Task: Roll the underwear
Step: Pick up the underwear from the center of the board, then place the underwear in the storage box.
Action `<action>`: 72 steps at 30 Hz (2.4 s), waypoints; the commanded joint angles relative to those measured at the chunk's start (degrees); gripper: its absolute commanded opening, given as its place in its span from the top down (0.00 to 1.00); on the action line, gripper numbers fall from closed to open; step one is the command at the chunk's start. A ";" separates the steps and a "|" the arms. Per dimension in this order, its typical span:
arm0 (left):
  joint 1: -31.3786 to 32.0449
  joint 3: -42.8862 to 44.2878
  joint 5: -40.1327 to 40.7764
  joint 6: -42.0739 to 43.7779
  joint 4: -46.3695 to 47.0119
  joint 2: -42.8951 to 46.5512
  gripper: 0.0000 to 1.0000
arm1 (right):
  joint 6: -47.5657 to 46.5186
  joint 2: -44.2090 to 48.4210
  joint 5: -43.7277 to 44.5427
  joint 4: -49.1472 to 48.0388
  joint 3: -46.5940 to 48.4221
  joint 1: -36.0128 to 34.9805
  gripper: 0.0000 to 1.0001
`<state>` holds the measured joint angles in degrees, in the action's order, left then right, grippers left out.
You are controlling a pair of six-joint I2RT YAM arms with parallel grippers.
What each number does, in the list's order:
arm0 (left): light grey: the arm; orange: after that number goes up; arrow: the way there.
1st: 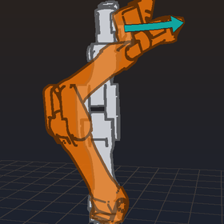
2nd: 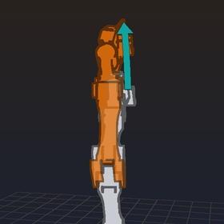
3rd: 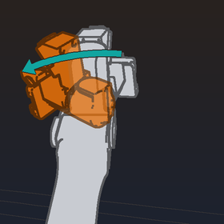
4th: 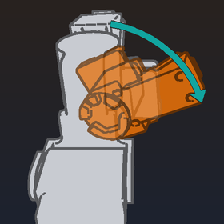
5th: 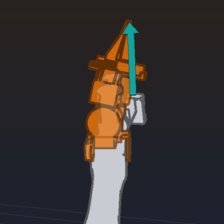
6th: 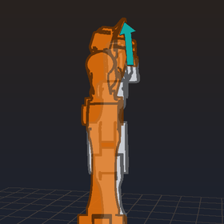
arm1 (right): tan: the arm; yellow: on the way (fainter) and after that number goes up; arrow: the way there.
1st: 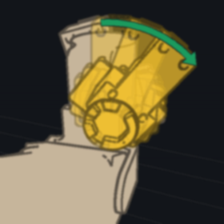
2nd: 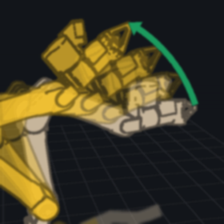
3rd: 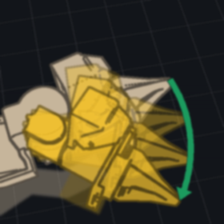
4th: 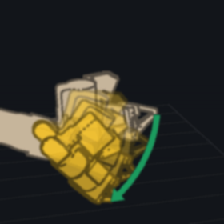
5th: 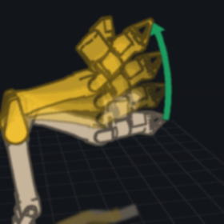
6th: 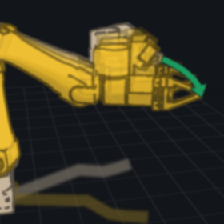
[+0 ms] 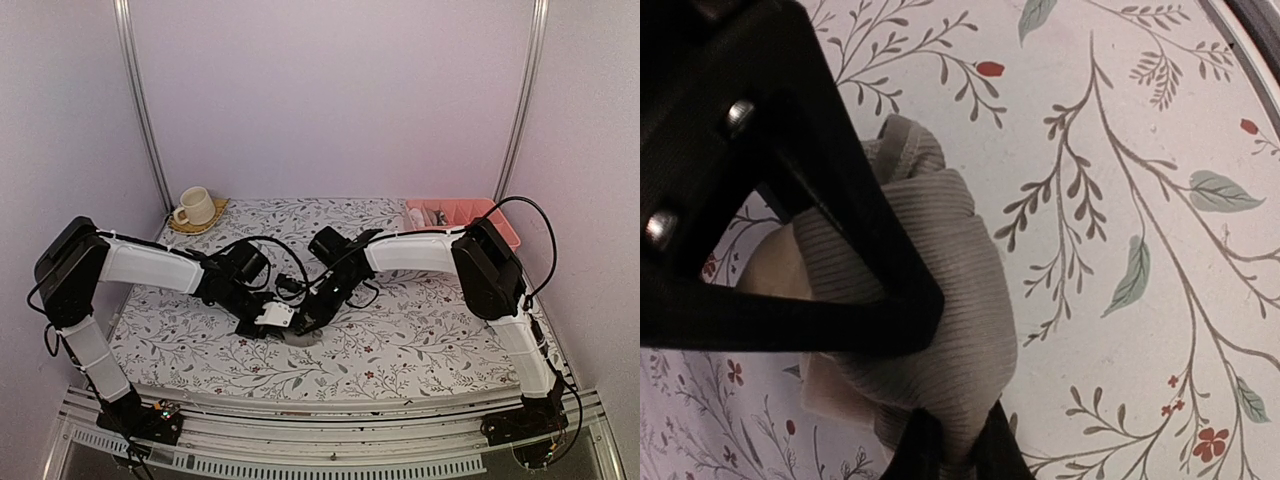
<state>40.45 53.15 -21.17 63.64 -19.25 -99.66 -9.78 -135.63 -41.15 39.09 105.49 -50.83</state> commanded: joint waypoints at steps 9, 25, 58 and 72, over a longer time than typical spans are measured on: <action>-3.22 -0.41 0.04 -4.05 -3.04 1.71 0.31 | 0.14 4.57 1.63 -1.32 -4.66 0.63 0.98; -12.49 -12.81 7.20 -24.60 22.41 21.97 0.01 | 11.65 28.31 29.81 -16.80 -20.75 15.04 0.98; -13.20 -23.06 15.53 -30.70 44.38 22.45 0.01 | 28.88 26.97 49.19 -14.50 -19.87 33.23 0.98; -13.20 -23.36 15.49 -30.15 45.54 21.10 0.01 | 28.02 23.43 59.25 -8.87 -18.81 33.20 0.98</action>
<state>27.94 30.15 -5.50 33.04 24.71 -77.19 18.26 -110.89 13.85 28.32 86.00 -17.50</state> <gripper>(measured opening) 0.986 0.188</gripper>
